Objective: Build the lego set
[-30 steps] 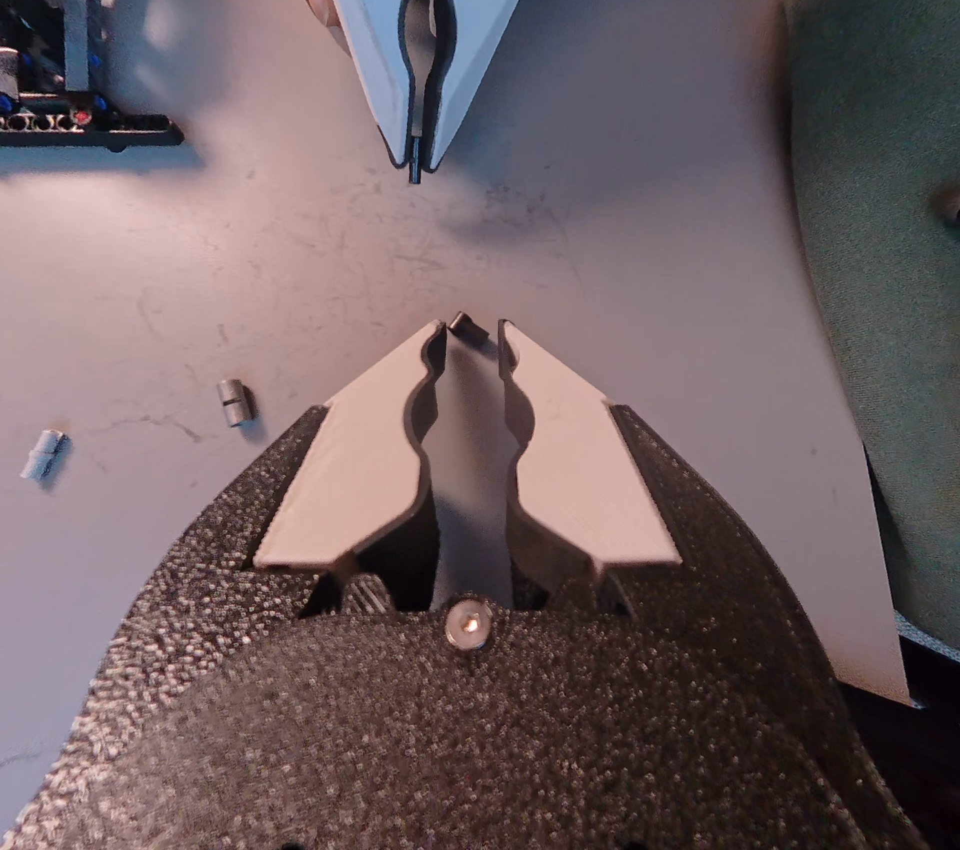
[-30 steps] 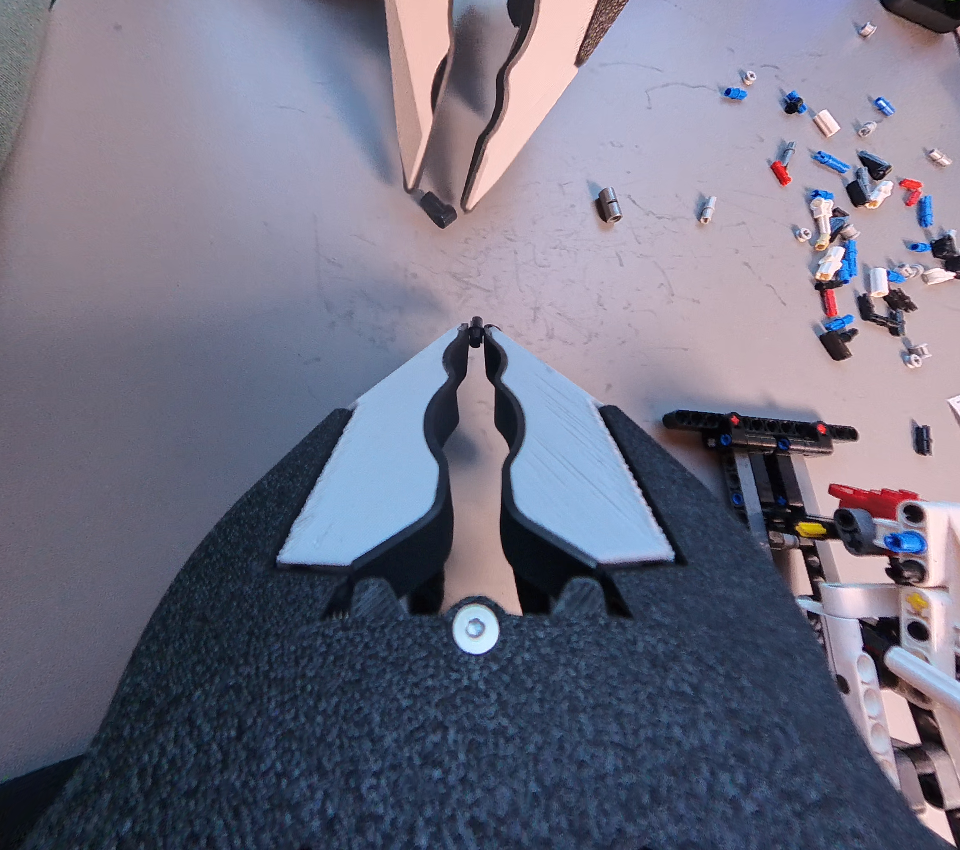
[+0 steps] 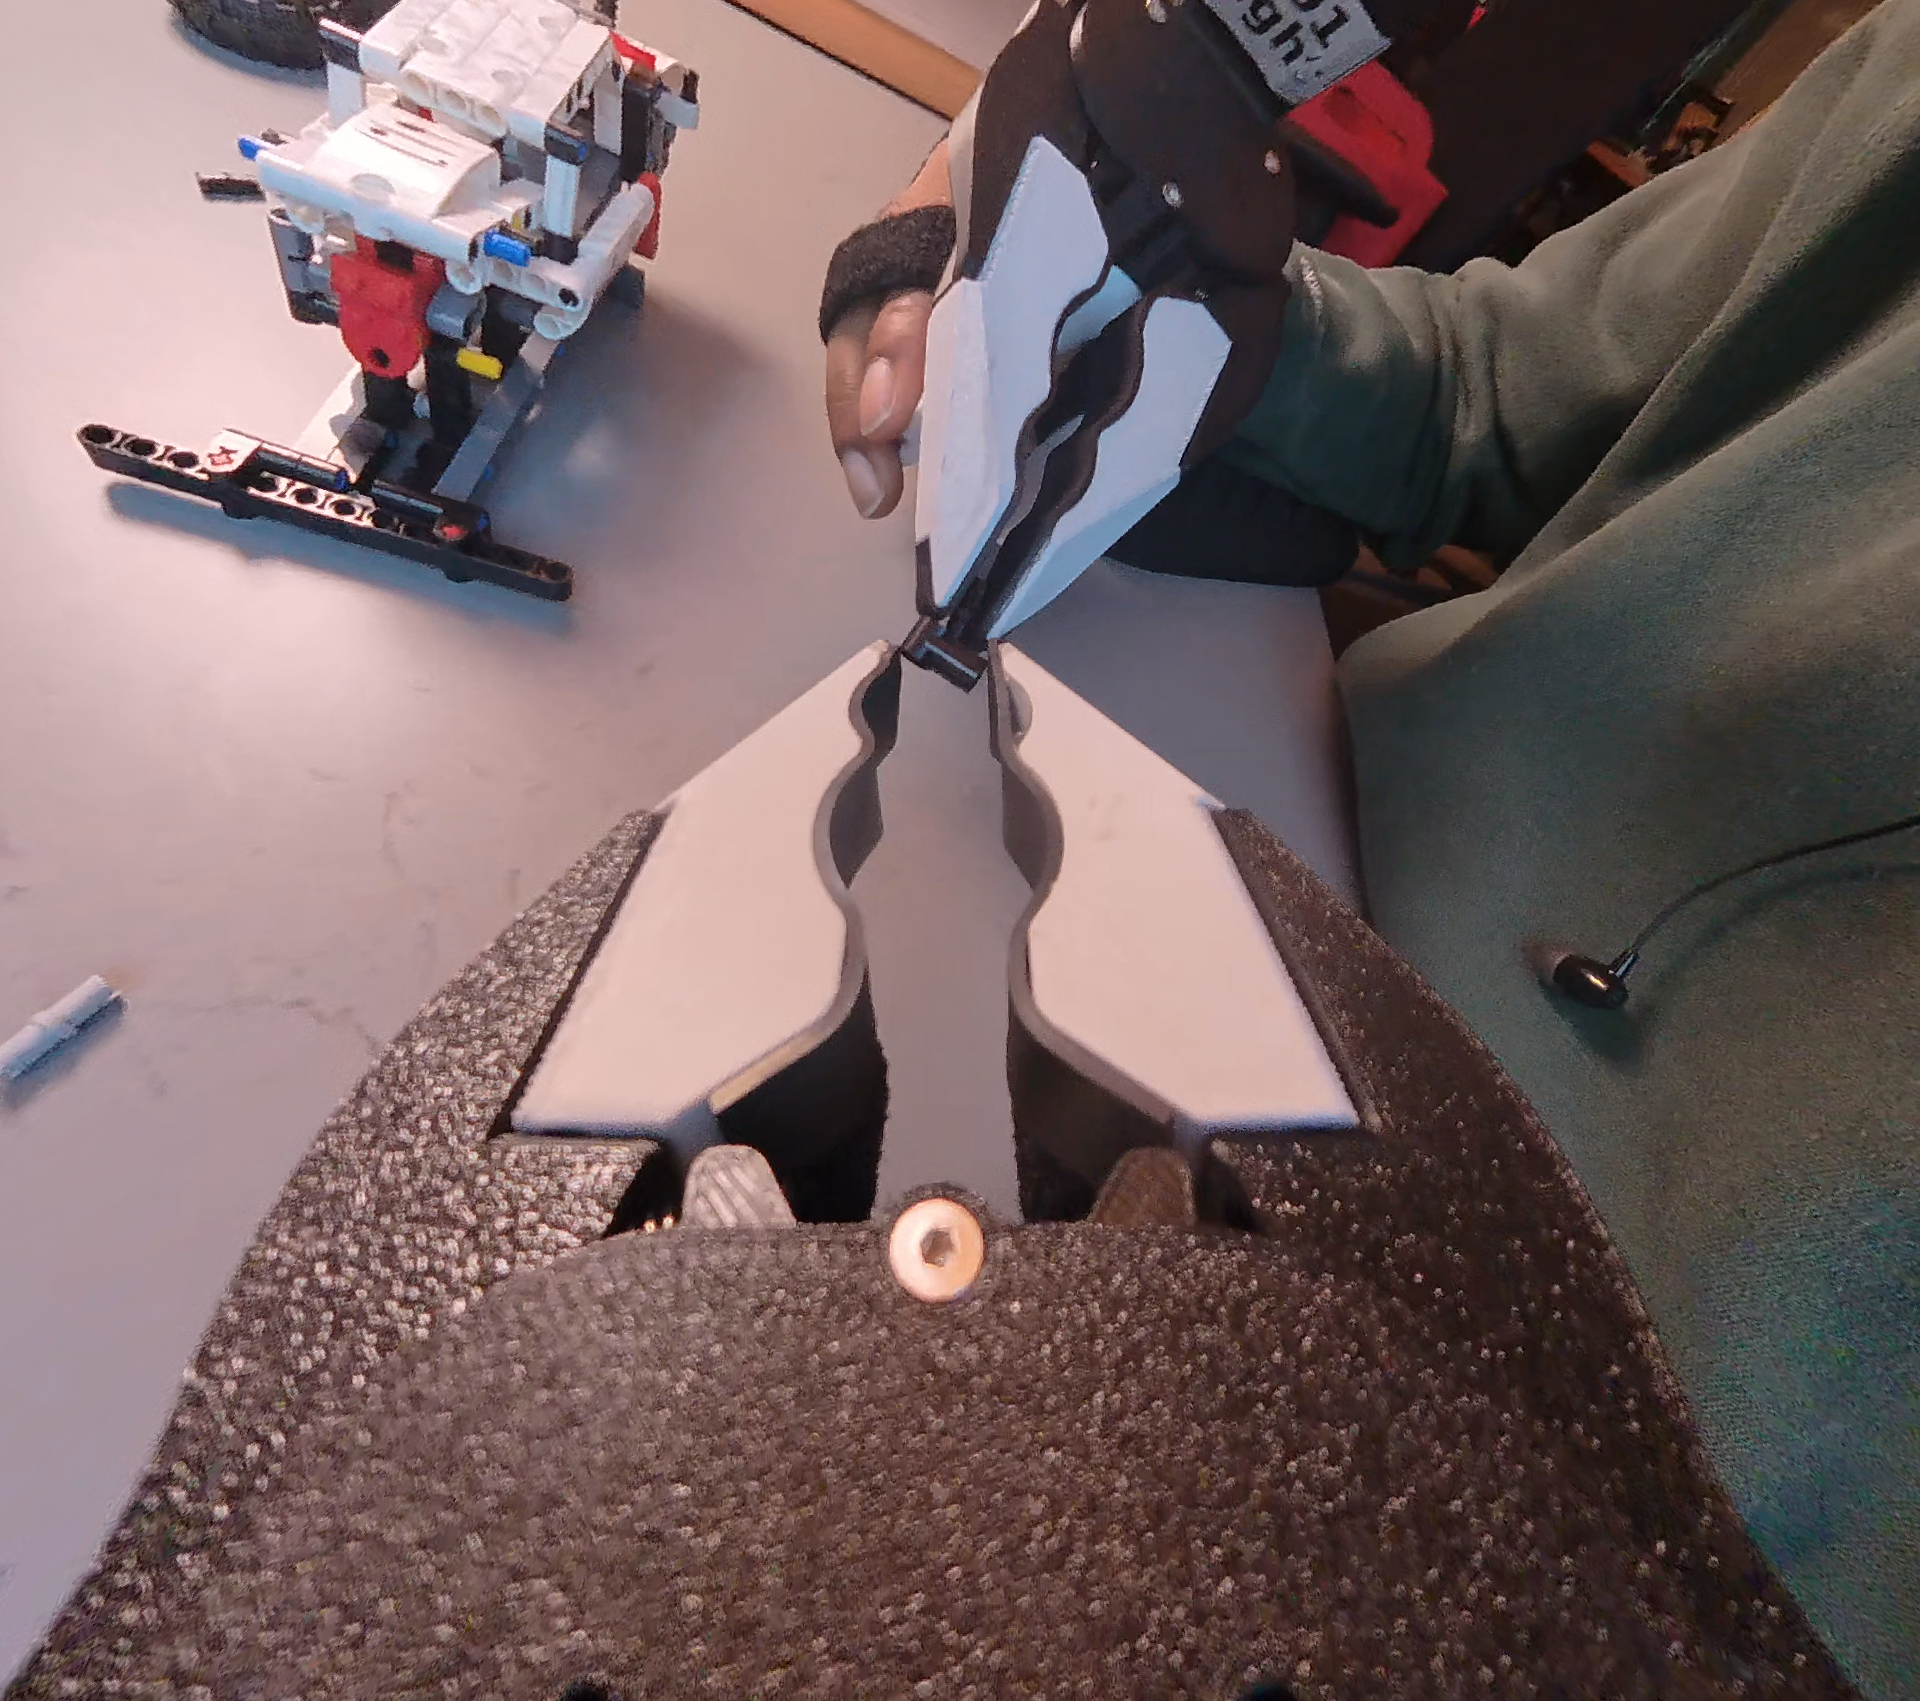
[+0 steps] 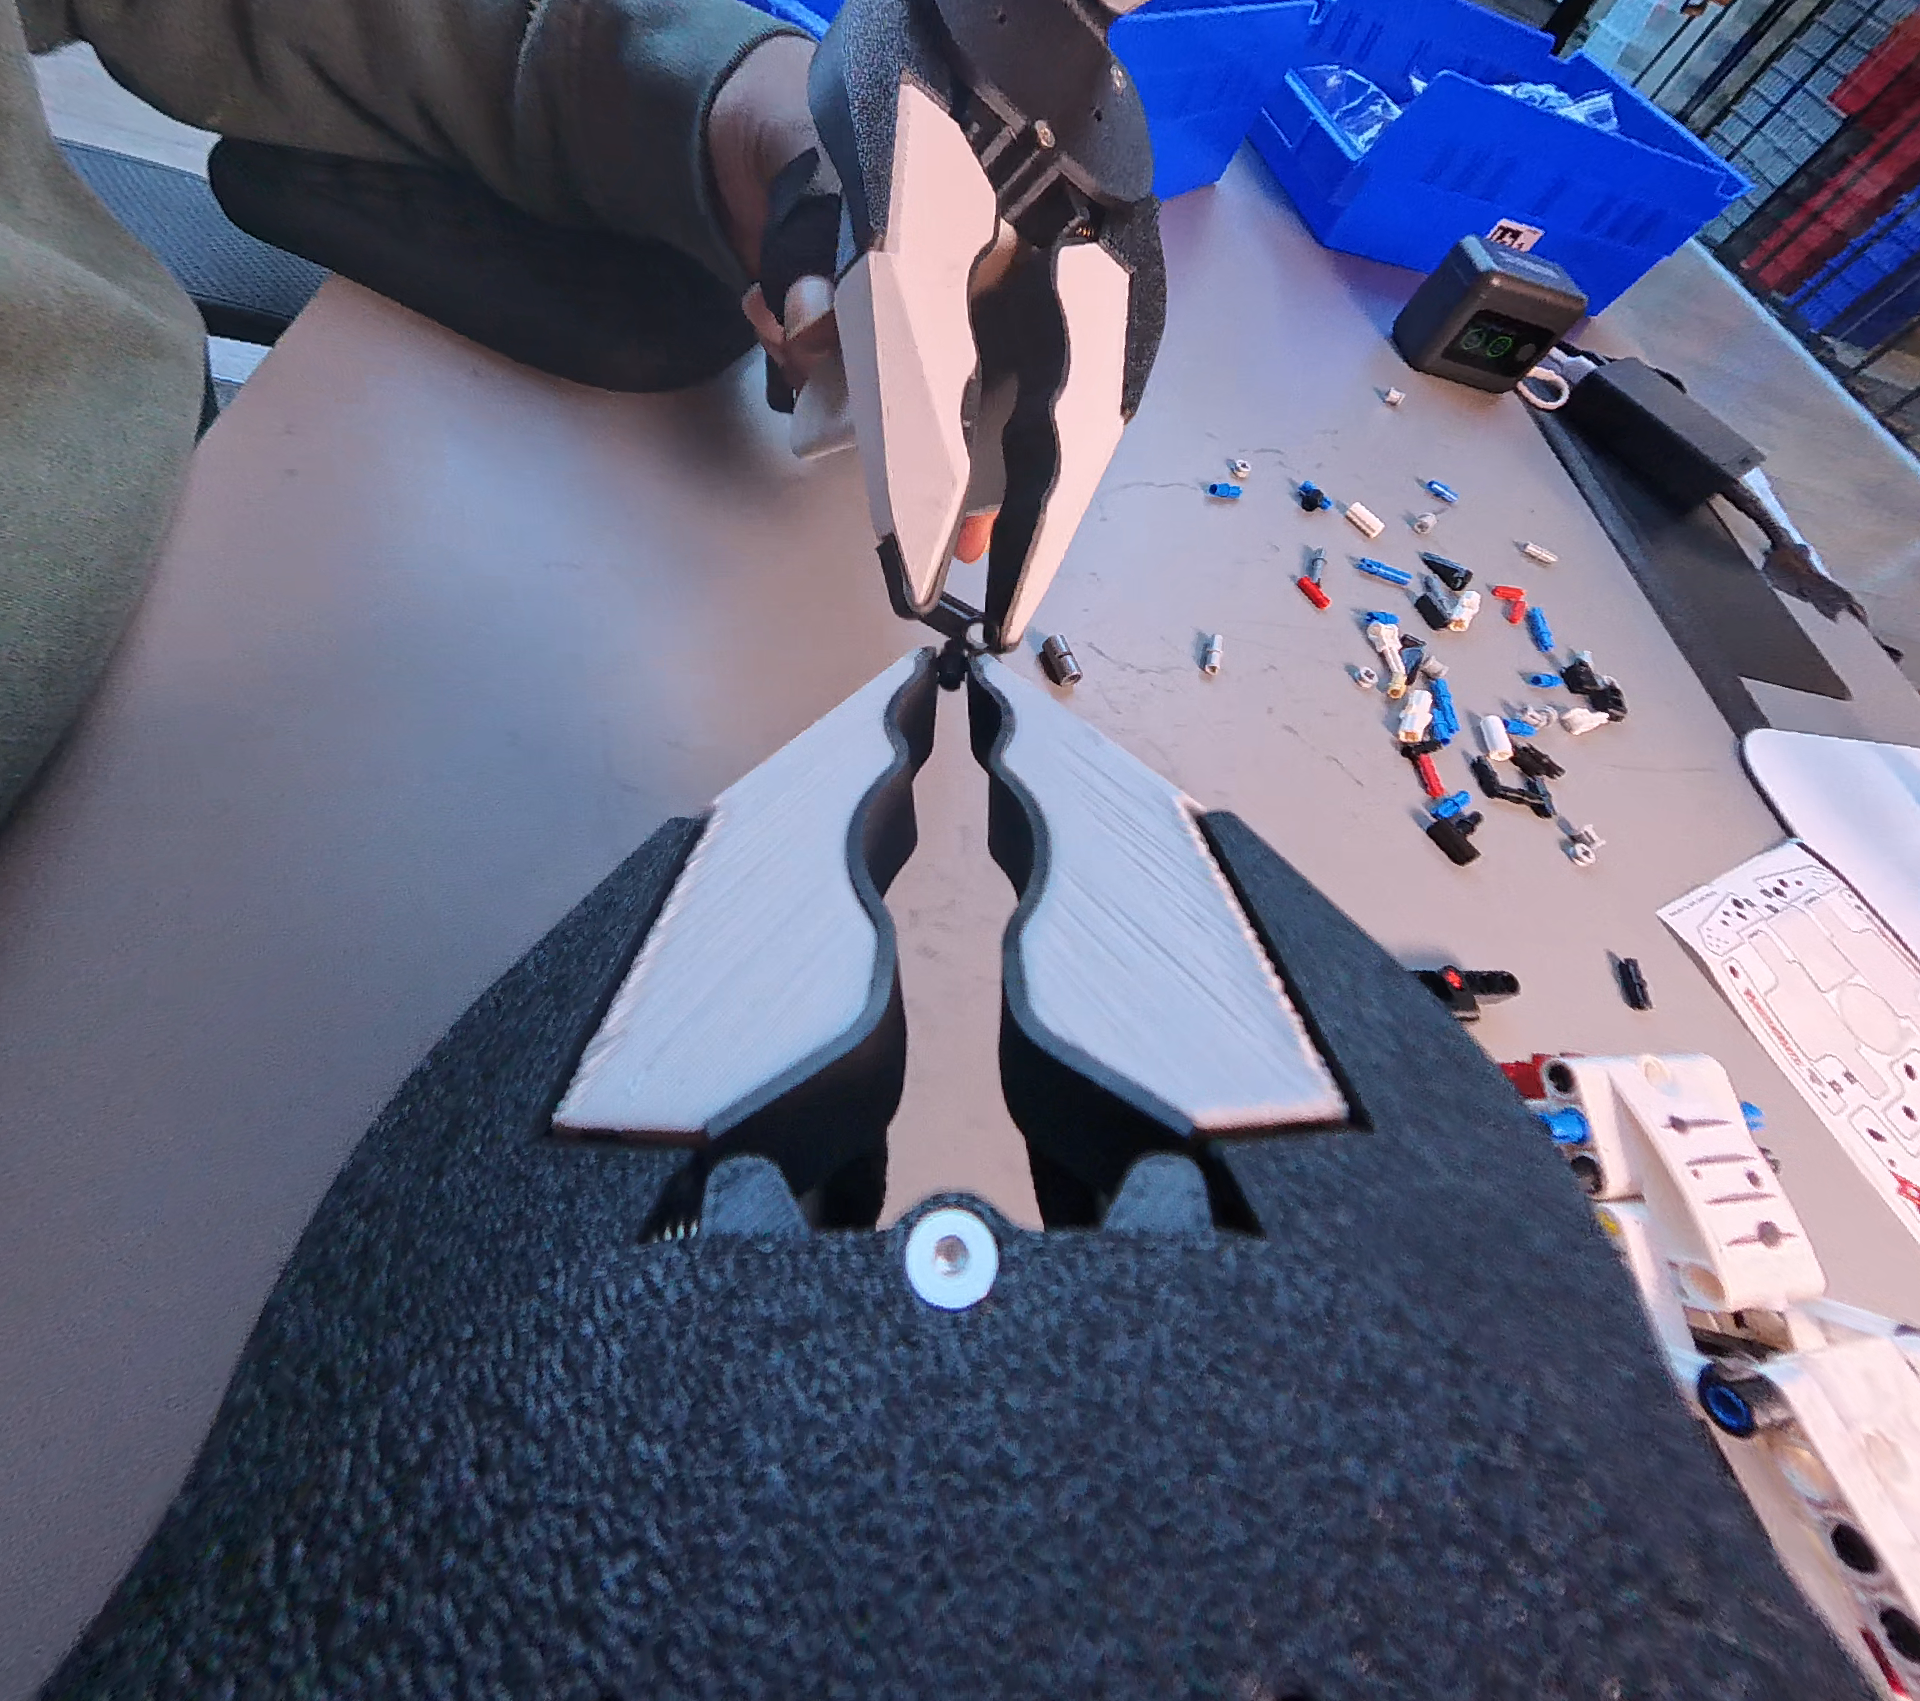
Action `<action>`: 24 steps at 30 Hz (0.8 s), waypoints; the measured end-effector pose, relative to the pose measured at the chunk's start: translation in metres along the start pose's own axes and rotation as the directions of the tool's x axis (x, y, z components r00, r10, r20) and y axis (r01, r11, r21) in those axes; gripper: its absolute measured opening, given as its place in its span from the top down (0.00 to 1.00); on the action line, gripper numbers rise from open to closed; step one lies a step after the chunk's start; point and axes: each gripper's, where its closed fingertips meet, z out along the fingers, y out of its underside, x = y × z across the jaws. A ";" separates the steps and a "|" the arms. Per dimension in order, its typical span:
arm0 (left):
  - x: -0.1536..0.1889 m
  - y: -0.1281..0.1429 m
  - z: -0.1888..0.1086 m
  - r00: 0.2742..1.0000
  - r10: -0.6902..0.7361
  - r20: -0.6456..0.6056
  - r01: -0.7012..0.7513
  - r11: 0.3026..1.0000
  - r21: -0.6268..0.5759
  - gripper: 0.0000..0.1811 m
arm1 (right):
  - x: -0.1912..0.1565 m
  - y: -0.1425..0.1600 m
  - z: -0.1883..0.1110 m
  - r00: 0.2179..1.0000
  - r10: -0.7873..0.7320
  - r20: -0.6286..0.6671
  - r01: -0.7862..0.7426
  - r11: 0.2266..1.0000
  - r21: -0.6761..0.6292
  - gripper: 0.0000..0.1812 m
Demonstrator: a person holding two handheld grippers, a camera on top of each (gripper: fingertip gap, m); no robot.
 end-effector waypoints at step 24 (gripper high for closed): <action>-0.011 0.054 0.004 0.950 0.294 0.107 -0.238 0.901 -0.362 0.90 | -0.002 0.044 0.008 1.000 -0.004 0.025 0.009 0.982 -0.191 0.97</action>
